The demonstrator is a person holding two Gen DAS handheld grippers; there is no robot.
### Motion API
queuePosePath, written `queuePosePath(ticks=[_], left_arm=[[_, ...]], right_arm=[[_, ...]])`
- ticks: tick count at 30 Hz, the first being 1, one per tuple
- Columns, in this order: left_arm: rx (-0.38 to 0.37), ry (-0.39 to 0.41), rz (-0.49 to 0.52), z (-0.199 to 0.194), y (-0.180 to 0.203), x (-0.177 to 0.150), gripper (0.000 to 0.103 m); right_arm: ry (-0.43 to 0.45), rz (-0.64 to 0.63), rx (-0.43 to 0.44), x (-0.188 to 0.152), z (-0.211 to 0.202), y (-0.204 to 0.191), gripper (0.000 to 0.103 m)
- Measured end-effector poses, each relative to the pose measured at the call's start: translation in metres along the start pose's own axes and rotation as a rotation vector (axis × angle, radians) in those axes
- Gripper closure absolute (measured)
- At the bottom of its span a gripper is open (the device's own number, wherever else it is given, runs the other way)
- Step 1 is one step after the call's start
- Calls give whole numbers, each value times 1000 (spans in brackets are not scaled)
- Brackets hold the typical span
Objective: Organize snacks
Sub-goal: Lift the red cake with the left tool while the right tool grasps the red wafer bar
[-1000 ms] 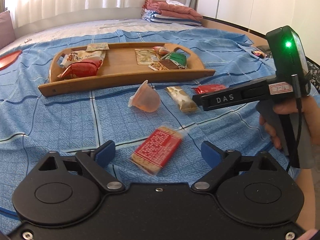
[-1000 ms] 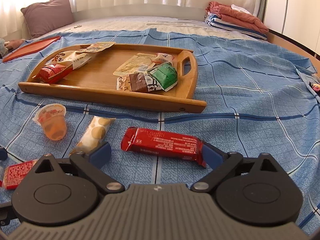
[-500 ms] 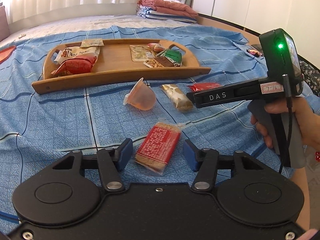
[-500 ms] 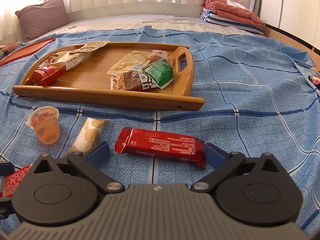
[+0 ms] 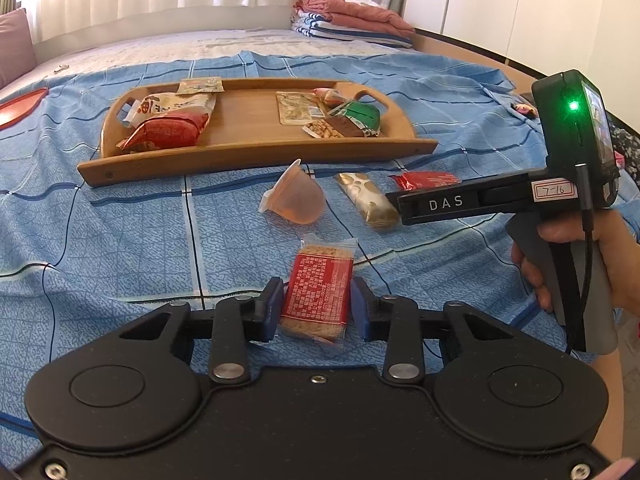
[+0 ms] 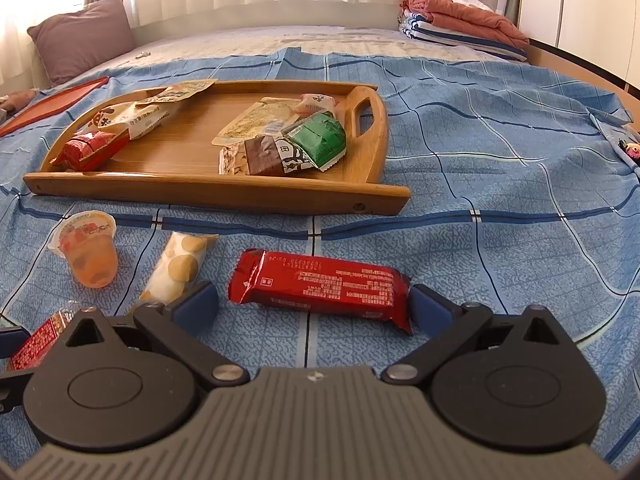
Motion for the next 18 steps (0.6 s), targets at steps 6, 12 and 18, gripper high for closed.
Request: queuePosePath(ticks=[6, 12, 18], left_arm=[[6, -8, -11, -2, -3, 3, 71], [28, 8, -16, -6, -7, 7, 71], [52, 21, -17, -9, -11, 10, 71]], right_arm=[[25, 47, 5, 1, -7, 0, 10], [43, 39, 9, 0, -15, -5, 29], [47, 40, 17, 2, -23, -8, 35]])
Point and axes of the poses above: each gripper's, at about its wrist camera, not at the fingertips, and z roughly the way its jaws point, y to its right, x to its top, the point moved 2 cm from there along z, roughly the way its jaws point, and after that the axes turned 14 degrees about x, right-handed, at the moved point
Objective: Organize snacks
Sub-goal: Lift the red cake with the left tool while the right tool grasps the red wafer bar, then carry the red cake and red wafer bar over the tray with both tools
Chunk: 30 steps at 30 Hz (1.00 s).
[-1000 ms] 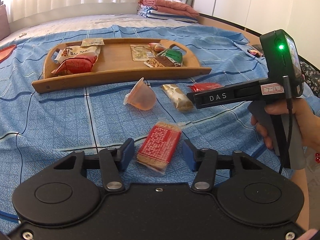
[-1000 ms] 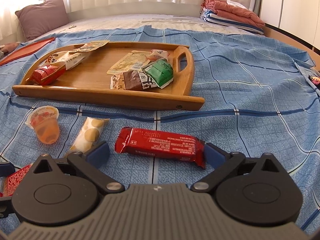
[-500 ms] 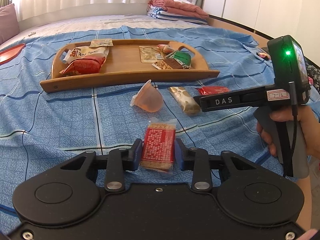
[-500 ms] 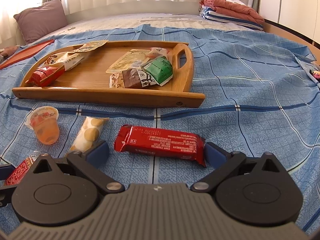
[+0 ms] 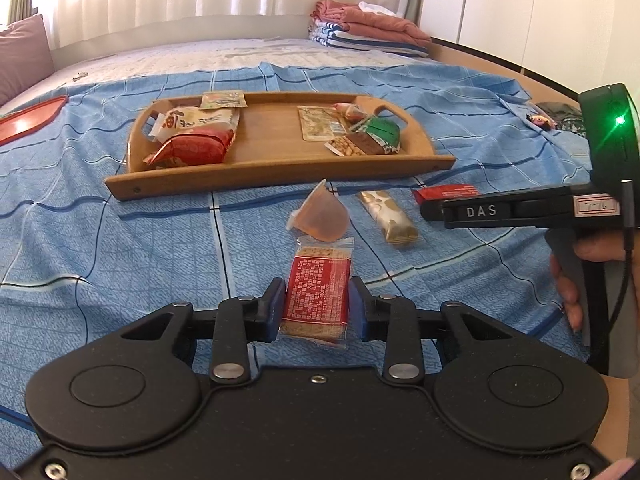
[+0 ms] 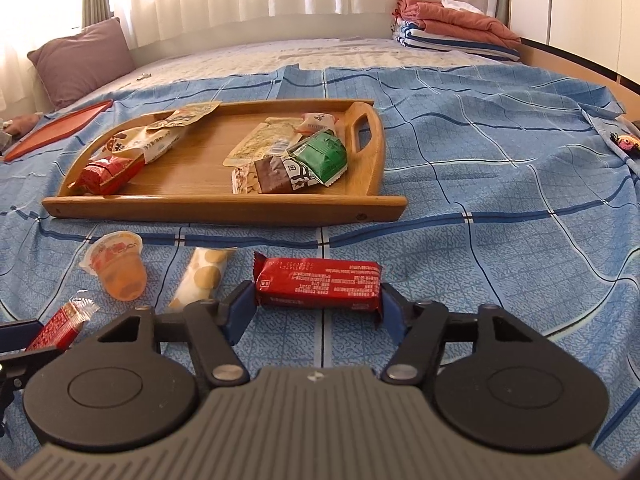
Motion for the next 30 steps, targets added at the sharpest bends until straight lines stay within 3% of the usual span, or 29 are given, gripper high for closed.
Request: queuePosePath(ticks=[13, 30], left_arm=[[32, 70, -39, -9, -16, 30, 71], [17, 108, -122, 25, -29, 114, 71]], right_arm=[[44, 44, 32, 14, -22, -6, 36], [48, 105, 100, 80, -11, -4, 36]])
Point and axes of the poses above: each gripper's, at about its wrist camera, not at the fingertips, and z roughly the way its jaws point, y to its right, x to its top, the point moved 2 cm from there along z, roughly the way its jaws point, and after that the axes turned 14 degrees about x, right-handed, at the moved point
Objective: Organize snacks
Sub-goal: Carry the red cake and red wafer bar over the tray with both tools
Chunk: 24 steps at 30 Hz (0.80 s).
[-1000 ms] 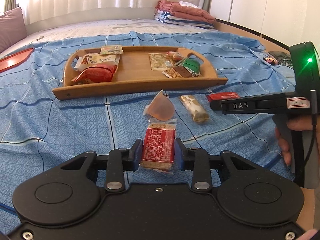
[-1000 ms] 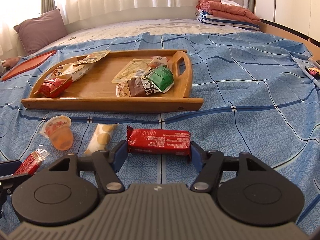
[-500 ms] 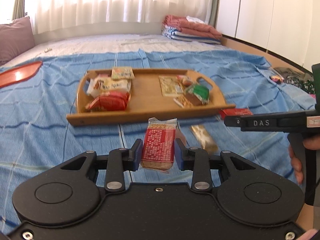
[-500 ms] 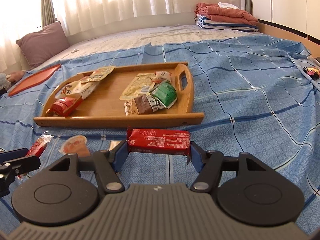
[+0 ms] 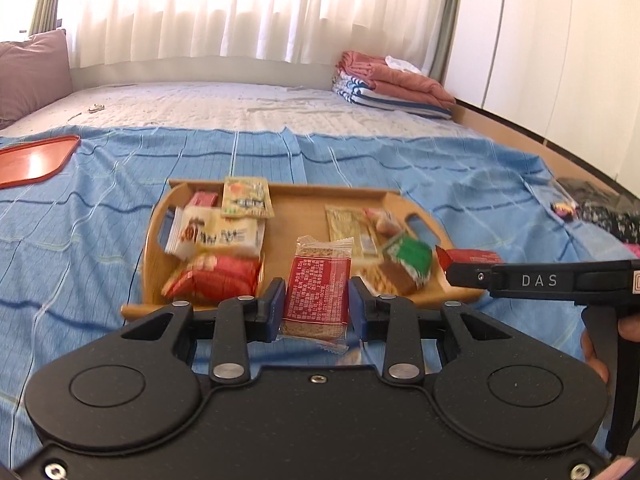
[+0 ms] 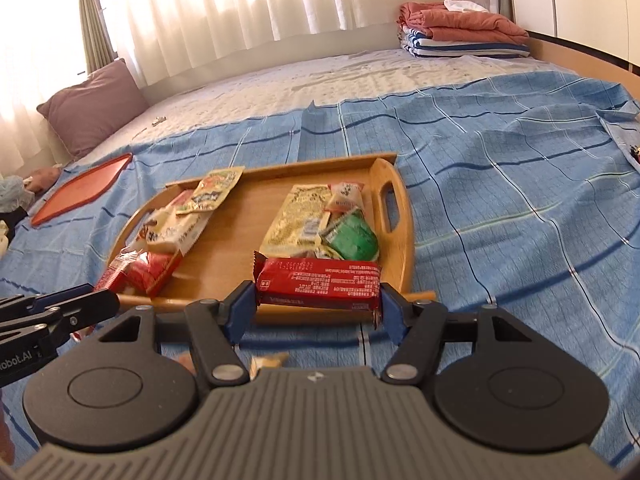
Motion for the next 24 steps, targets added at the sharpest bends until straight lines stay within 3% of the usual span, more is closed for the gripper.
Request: queuePosePath(ticks=[7, 13, 17, 24], left_arm=[[2, -4, -11, 38, 12, 43, 71], [18, -63, -59, 85, 19, 75, 71], [41, -142, -103, 124, 18, 88, 71], [46, -179, -122, 179, 21, 98, 71]], right_arm=[[-22, 45, 14, 38, 24, 8, 36], [-16, 95, 15, 73, 46, 20, 36], [-43, 104, 14, 95, 69, 28, 36], [-87, 156, 26, 120, 121, 45, 36]])
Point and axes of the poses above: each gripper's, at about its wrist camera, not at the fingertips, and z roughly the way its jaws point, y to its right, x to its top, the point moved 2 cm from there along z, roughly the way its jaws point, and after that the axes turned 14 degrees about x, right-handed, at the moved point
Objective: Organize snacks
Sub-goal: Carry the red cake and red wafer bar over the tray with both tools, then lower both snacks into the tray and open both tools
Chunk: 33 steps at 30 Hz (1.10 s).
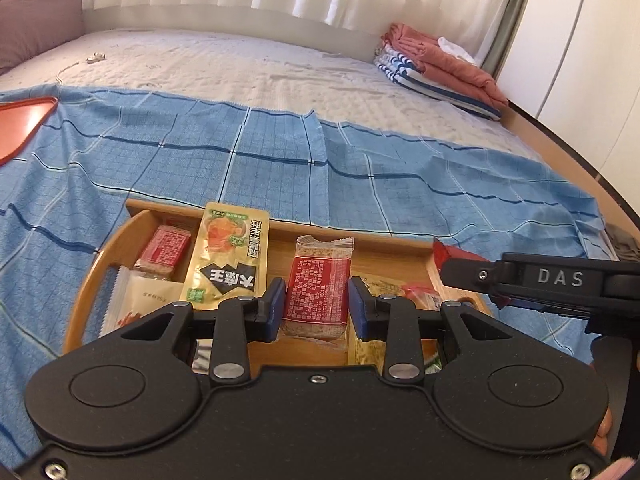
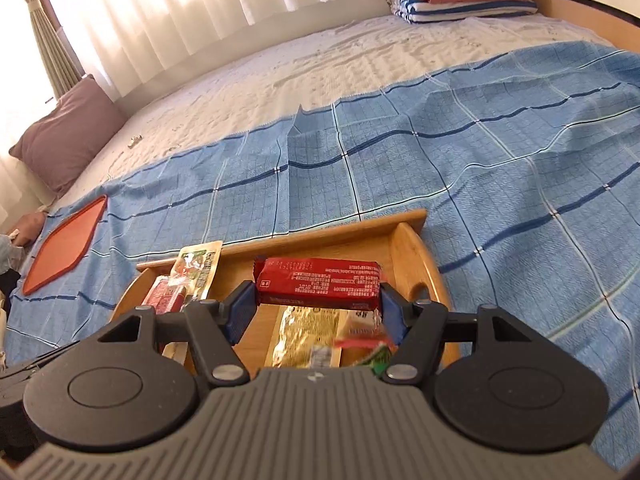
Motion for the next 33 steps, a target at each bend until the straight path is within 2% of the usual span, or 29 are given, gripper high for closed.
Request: queuePosePath(ticks=[7, 14, 31, 33], left_arm=[[9, -24, 13, 45, 11, -2, 71], [14, -19, 50, 69, 23, -10, 71], [17, -21, 53, 95, 40, -10, 71], [19, -14, 55, 96, 42, -11, 70]], right_arm=[[-62, 12, -30, 10, 51, 19, 36], [-88, 8, -49, 13, 80, 33, 35], [-91, -17, -57, 17, 100, 40, 32], [-83, -9, -55, 17, 99, 40, 24]])
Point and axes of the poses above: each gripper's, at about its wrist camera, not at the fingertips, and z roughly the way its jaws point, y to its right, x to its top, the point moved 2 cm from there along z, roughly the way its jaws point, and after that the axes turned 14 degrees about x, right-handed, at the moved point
